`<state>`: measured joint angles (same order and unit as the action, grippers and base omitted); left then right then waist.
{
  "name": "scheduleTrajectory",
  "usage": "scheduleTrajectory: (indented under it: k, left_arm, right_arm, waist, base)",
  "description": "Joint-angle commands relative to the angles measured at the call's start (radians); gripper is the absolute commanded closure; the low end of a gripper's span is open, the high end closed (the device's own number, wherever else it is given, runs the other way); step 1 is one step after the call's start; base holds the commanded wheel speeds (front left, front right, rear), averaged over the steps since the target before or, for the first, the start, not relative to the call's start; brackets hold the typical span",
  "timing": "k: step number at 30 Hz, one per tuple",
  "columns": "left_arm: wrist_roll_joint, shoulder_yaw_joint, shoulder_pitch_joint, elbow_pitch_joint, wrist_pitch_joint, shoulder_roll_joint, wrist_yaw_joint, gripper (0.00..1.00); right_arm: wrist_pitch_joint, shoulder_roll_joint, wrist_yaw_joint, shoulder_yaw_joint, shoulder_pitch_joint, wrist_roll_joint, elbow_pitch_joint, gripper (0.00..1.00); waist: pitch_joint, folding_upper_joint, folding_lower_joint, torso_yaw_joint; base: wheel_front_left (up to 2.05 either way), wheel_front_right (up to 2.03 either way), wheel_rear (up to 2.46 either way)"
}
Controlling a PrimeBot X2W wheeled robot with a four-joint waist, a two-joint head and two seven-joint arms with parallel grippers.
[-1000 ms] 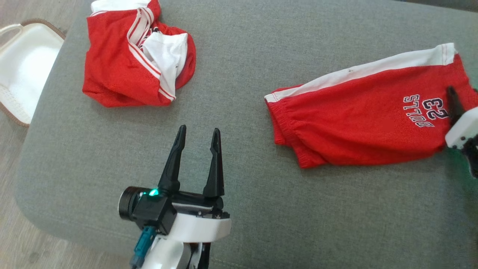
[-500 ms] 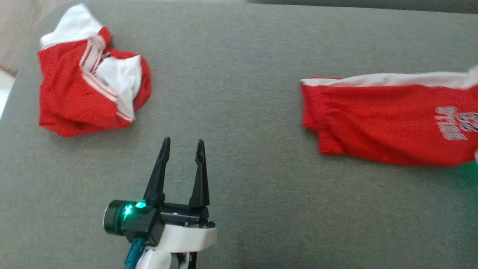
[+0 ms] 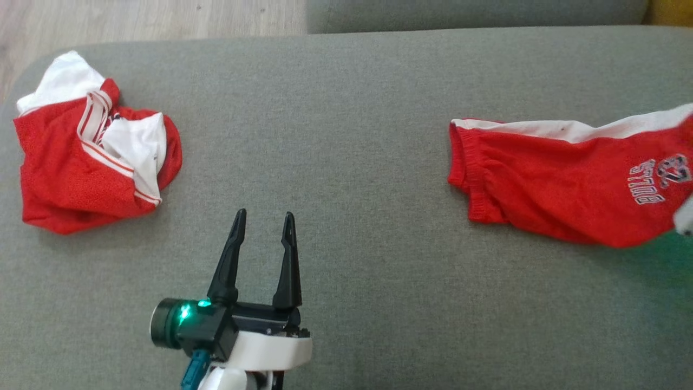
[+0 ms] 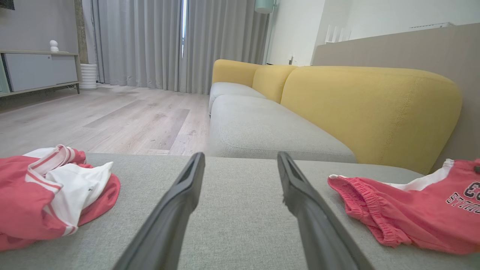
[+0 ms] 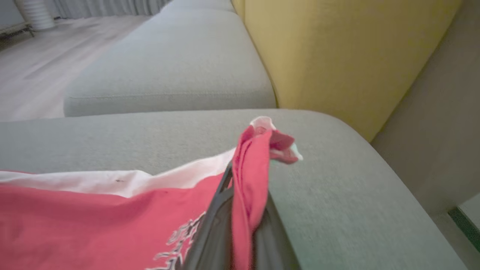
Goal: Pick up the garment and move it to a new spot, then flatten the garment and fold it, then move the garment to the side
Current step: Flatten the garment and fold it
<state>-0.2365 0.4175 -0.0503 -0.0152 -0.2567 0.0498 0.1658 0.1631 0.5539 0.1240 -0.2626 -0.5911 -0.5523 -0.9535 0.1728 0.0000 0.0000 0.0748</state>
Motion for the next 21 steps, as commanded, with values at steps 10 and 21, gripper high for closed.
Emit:
scheduleTrajectory:
  k: [10,21]
  left_arm:
    - [0.000,-0.024,0.002,0.011,-0.005,0.000,-0.008,0.00]
    - [-0.010,-0.008,-0.012,0.008,-0.005,0.000,-0.012,0.00]
  right_arm:
    - [-0.012,-0.107,0.007,-0.104,-0.071,0.103,0.230,1.00]
    - [-0.075,-0.288,0.007,-0.203,0.039,0.163,0.318,1.00]
  waist:
    - [-0.035,0.0000,0.0000,0.019]
    - [-0.002,0.0000,0.0000,0.071]
  base:
    - [0.00,0.00,0.00]
    - [0.00,0.00,0.00]
